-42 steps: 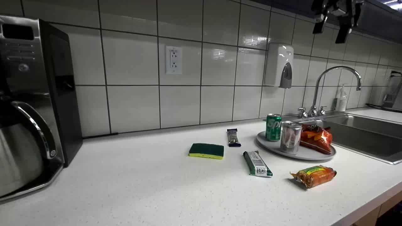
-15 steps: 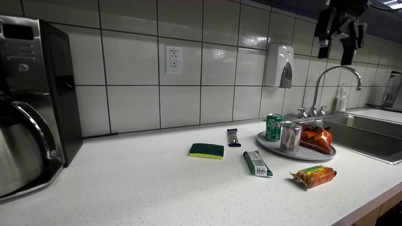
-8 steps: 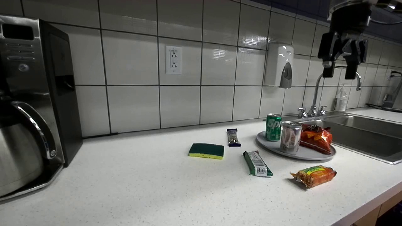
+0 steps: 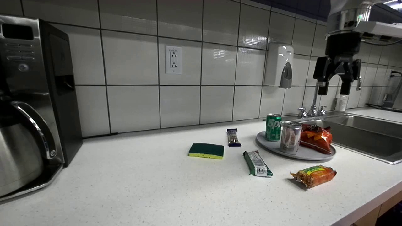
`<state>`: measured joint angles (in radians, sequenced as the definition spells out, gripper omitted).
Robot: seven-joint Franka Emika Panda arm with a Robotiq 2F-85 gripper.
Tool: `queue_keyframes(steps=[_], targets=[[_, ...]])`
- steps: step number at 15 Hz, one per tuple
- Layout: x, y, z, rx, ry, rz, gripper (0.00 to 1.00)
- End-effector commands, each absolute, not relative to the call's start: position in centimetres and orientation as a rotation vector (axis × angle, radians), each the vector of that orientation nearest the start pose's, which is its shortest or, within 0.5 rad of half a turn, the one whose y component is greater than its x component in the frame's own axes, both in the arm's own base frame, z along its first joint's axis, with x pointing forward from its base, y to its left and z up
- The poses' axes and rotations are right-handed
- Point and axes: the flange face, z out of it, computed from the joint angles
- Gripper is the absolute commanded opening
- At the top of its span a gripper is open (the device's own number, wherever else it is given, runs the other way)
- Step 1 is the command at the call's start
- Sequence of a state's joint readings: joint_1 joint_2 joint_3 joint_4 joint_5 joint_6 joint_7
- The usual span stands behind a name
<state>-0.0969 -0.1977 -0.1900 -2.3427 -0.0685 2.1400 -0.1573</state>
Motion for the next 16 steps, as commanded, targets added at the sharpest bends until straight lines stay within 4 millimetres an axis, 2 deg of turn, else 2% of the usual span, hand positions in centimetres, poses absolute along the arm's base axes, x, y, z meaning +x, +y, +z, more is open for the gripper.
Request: queue_keyframes(steps=[1,7,16], targets=[[47.6,-16.9,39.4,-3.179,0.125,0.003,1.0],[50.9,-21.0,36.7,-3.202,0.127,0.011,1.0],[54.2,-23.8,32.9,-3.215,0.135,0.09,1.0]])
